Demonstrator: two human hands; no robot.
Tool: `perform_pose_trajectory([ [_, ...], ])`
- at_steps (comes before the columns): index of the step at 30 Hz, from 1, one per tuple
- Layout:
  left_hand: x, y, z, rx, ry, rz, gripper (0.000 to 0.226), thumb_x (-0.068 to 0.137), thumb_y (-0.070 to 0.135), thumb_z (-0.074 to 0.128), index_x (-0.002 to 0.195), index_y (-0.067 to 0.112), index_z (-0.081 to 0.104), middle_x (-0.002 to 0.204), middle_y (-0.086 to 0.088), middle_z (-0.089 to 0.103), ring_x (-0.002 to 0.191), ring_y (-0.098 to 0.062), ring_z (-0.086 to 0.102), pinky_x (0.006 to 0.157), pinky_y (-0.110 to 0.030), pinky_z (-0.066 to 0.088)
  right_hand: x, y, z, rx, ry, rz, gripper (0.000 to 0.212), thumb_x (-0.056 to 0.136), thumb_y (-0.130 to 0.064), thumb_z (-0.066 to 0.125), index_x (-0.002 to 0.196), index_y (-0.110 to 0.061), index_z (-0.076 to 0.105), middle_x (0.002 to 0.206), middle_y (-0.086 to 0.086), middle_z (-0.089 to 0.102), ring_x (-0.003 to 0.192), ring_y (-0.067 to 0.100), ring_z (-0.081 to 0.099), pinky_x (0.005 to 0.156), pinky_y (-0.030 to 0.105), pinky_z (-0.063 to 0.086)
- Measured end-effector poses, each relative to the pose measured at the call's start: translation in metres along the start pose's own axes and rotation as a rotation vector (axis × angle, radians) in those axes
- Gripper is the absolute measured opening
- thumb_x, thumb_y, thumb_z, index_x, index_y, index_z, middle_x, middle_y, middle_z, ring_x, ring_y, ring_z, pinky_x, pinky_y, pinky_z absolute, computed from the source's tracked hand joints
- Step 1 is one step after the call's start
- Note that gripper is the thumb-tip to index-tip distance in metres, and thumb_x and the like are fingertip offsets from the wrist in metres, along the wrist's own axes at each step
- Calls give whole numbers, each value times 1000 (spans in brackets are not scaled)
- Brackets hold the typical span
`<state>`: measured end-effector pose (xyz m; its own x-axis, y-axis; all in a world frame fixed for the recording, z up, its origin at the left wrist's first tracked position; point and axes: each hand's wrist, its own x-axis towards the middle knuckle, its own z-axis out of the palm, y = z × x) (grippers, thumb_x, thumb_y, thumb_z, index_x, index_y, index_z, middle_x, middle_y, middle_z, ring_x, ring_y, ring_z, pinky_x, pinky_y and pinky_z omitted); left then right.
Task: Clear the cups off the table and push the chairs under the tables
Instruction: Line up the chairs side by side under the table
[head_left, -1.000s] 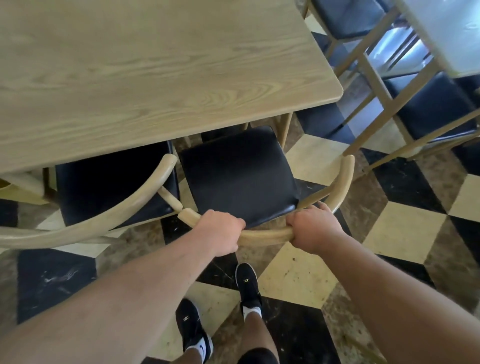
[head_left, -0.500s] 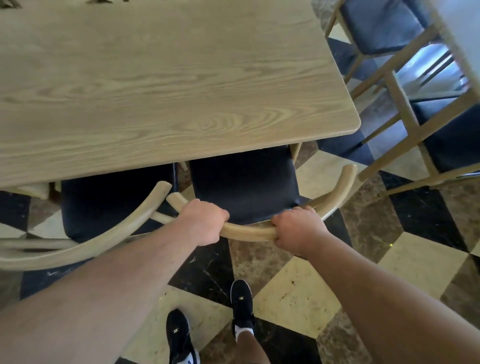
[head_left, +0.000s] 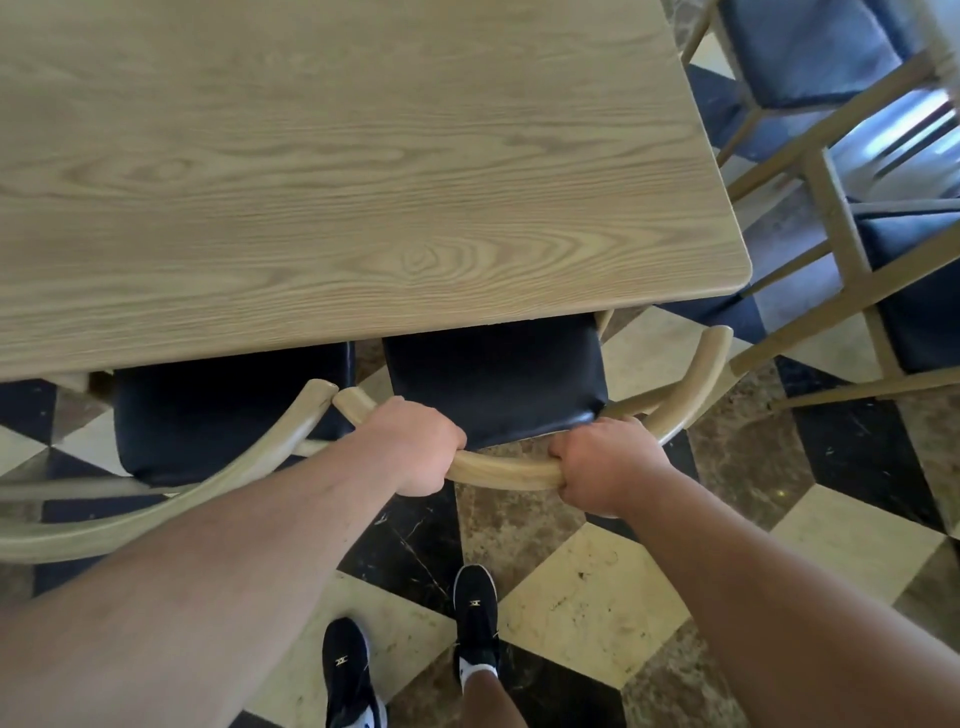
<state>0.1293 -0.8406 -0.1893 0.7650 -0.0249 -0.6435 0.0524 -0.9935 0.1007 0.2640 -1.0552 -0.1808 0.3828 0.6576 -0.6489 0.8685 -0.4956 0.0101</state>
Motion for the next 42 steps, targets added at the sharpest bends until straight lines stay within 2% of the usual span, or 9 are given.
perform_pose_trajectory([
  [4,-3,0,1,-2,38,3,14,94,32,70,105,35,62,80,10,52,77,-16,52,76,-41,38,-1,-2,-2,-8,-8,1,16,89,-38,60,104,-37,66,88,-14,58,88,18,57,79,40,36],
  [8,-17,1,13,27,247,-65,25,94,36,75,115,25,65,98,1,54,99,-24,52,93,-48,42,-3,-10,-8,-26,-34,55,18,89,-41,62,106,-38,67,91,-14,60,90,18,58,81,40,37],
  [11,-38,-17,31,71,377,-175,49,96,24,73,141,20,55,140,-9,56,136,-31,48,122,-56,32,-5,-17,-11,-63,-59,97,22,88,-48,65,106,-37,65,87,-14,56,89,18,59,82,40,37],
  [14,-72,-53,47,43,418,-295,85,96,32,75,163,17,26,173,-13,26,158,-34,26,128,-60,22,-5,-34,-17,-23,-57,98,37,83,-63,66,108,-37,61,84,-15,52,82,14,58,76,37,45],
  [16,-94,-76,57,-42,425,-375,95,95,36,76,166,20,15,172,-13,27,153,-35,35,124,-57,31,0,-57,-23,21,-34,50,46,83,-65,65,116,-33,58,90,-11,57,83,16,61,74,38,54],
  [19,-114,-99,73,-119,392,-425,93,100,40,68,168,27,7,148,-9,50,113,-31,64,88,-45,51,14,-106,-32,92,38,-40,49,89,-63,64,122,-29,51,96,-6,58,83,21,62,70,42,54],
  [24,-122,-117,91,-389,302,-482,44,105,47,58,138,26,39,92,2,62,70,-23,62,62,-44,55,48,-160,-39,239,119,-27,34,107,-48,52,122,-22,37,91,-2,54,71,22,59,56,41,48],
  [32,-106,-141,97,-496,187,-397,33,101,50,60,118,34,37,81,7,61,64,-15,62,52,-40,50,68,-158,-30,235,237,-84,27,105,-49,50,106,-28,34,70,-7,56,52,18,55,42,37,40],
  [42,-114,-131,96,-492,181,-453,40,101,40,62,131,30,38,83,8,59,64,-14,62,51,-34,47,66,-158,-33,235,229,-79,28,104,-52,49,110,-28,36,71,-8,56,54,16,55,44,36,40],
])
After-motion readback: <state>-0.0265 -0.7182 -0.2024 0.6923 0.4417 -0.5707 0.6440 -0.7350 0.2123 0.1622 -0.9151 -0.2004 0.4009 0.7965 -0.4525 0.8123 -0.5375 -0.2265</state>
